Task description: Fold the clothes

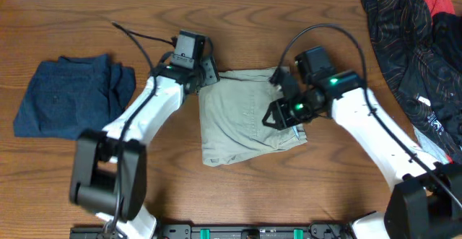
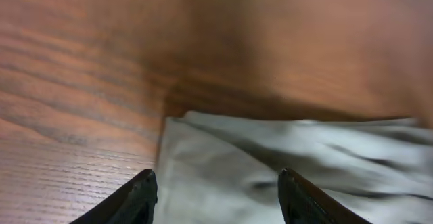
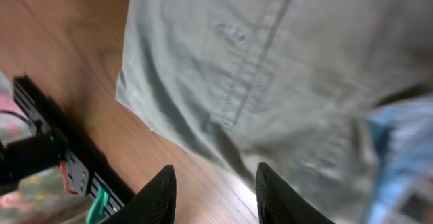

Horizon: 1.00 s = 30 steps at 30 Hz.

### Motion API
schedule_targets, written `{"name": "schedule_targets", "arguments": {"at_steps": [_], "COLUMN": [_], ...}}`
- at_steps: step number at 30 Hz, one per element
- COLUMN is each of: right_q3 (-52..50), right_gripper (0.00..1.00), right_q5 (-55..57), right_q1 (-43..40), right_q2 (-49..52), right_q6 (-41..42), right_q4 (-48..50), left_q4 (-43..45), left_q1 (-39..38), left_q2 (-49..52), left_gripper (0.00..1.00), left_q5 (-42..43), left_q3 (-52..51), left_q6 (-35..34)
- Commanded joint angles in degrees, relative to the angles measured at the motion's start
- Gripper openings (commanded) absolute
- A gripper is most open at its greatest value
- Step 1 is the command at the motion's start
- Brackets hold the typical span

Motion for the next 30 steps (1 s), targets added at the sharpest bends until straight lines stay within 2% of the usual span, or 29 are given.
{"name": "schedule_targets", "arguments": {"at_steps": [1, 5, 10, 13, 18, 21, 24, 30], "right_q3": [-2.51, -6.6, -10.91, -11.89, -11.89, -11.69, -11.23, -11.23], "right_gripper": [0.39, 0.48, 0.48, 0.47, 0.47, 0.54, 0.6, 0.71], "right_q5": [2.25, 5.27, 11.15, 17.03, 34.45, 41.44, 42.1, 41.72], "right_q1": [3.08, 5.11, 4.98, 3.85, 0.52, -1.27, -2.67, -2.78], "right_q2": [1.36, 3.17, 6.88, 9.05, 11.13, 11.02, 11.02, 11.02], "right_q6": [0.68, 1.01, 3.13, 5.84, 12.44, 12.96, 12.33, 12.31], "right_q4": [1.25, 4.31, 6.23, 6.38, 9.18, 14.84, 22.23, 24.3], "left_q4": [-0.15, -2.56, -10.29, -16.61, -28.83, -35.52, -41.16, -40.15], "left_q1": [-0.07, -0.07, -0.07, -0.07, -0.07, -0.07, -0.09, -0.17], "left_q2": [3.67, 7.15, 8.22, 8.22, 8.22, 8.22, 7.43, 0.59], "left_gripper": [0.59, 0.59, 0.59, 0.59, 0.59, 0.59, 0.58, 0.58], "left_q5": [-1.46, -1.51, -1.53, -1.51, 0.02, 5.68, 10.56, 9.07], "left_q3": [0.83, 0.83, 0.79, 0.79, 0.79, 0.79, 0.81, 0.81], "left_q6": [1.22, 1.25, 1.25, 1.22, 1.14, 1.18, 1.18, 1.25]}}
